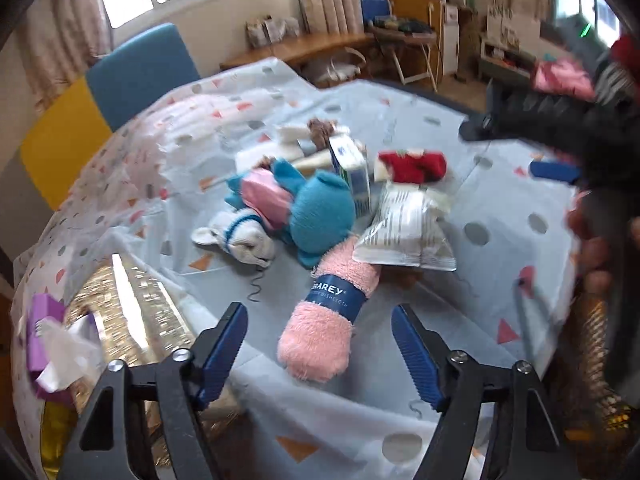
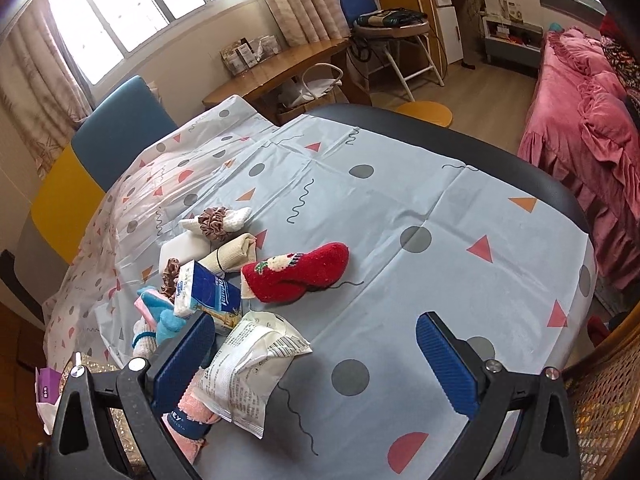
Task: Organize soft objects
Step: 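Grasp the pink towel roll with the left tool while the right tool approaches the snack packet, then carry the towel roll into the gold tray with left tool while right tool grasps snack packet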
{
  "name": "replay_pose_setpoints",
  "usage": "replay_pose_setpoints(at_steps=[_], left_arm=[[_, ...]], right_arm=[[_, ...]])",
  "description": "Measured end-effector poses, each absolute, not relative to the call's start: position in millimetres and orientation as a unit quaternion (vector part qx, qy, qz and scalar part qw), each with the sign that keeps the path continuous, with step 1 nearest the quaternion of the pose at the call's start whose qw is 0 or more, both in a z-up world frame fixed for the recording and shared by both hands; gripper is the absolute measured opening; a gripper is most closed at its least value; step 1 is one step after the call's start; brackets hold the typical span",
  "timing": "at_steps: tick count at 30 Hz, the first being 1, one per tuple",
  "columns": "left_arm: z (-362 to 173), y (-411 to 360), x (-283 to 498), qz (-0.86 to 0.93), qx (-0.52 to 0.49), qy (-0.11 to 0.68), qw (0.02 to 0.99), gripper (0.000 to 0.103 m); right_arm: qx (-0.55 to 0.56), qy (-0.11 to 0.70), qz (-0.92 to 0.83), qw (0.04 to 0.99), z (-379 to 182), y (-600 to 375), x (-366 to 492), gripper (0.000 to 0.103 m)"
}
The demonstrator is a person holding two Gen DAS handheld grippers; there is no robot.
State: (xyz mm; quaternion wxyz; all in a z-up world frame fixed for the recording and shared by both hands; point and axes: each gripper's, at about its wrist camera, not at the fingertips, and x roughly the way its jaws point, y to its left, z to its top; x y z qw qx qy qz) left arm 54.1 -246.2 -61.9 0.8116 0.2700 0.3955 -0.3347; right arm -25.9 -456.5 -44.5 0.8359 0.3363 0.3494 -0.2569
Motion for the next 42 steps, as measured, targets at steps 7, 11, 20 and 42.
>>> replay_pose_setpoints(at_steps=[7,11,20,42], left_arm=[[-113,-277,78,-0.322,0.306,0.427,0.787,0.054],[-117,-271,72,-0.332,0.289,0.420,0.793,0.041],[-101,-215,41,-0.343,0.214,0.426,0.809,0.038],[61,-38,90,-0.290,-0.097,0.342,0.889,0.036]], right_arm=[[0.347,0.356,-0.230,0.837,-47,-453,-20,0.102],[0.367,0.364,-0.211,0.830,-55,-454,-16,0.095],[0.415,0.431,-0.148,0.787,-94,-441,12,0.083],[0.236,0.514,-0.139,0.813,-113,-400,56,0.053]])
